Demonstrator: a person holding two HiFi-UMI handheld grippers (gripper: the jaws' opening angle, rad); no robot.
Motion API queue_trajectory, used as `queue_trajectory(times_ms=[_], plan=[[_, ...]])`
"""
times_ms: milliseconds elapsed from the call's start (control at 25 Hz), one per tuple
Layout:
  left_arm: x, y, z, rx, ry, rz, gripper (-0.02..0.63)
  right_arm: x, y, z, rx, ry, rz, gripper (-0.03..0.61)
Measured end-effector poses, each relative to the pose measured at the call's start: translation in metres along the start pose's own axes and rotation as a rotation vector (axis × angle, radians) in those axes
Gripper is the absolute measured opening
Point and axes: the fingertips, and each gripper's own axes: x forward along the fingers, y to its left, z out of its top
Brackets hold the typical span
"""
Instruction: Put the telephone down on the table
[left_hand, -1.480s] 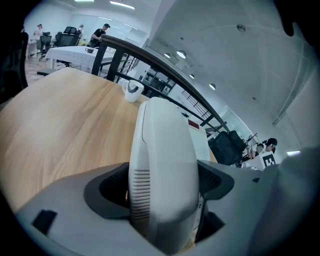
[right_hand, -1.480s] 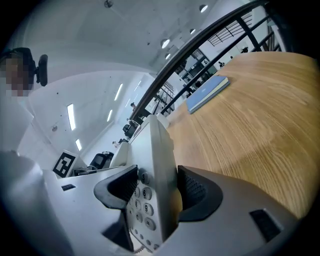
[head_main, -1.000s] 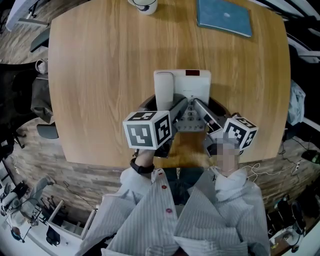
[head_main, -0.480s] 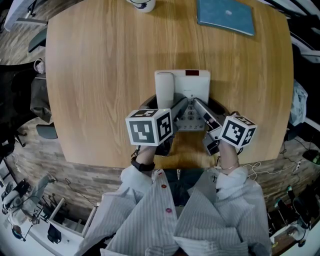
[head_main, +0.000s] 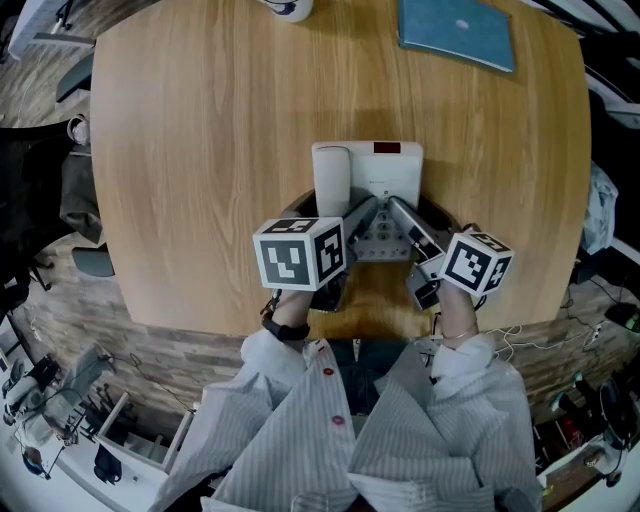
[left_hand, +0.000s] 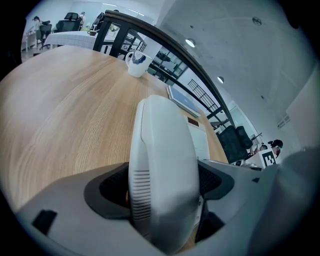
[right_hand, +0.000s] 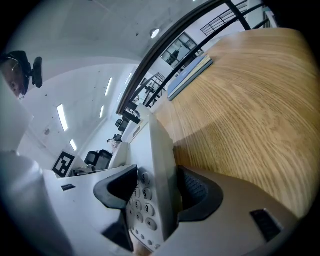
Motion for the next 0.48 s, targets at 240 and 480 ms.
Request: queue_trajectory(times_ms=[240, 480], plan=[[0.0003, -0.0001, -0.0002, 0.019, -0.018, 0.003, 0.403, 0.0004, -0.0010, -0.0007, -0.001, -0.018, -0.005, 0.268], [-0.0005, 0.0003, 0.0016, 0.024, -0.024, -0.006, 0.403, 0.0008, 0.0004, 0.0003, 0.005, -0.019, -0.003, 0.268]])
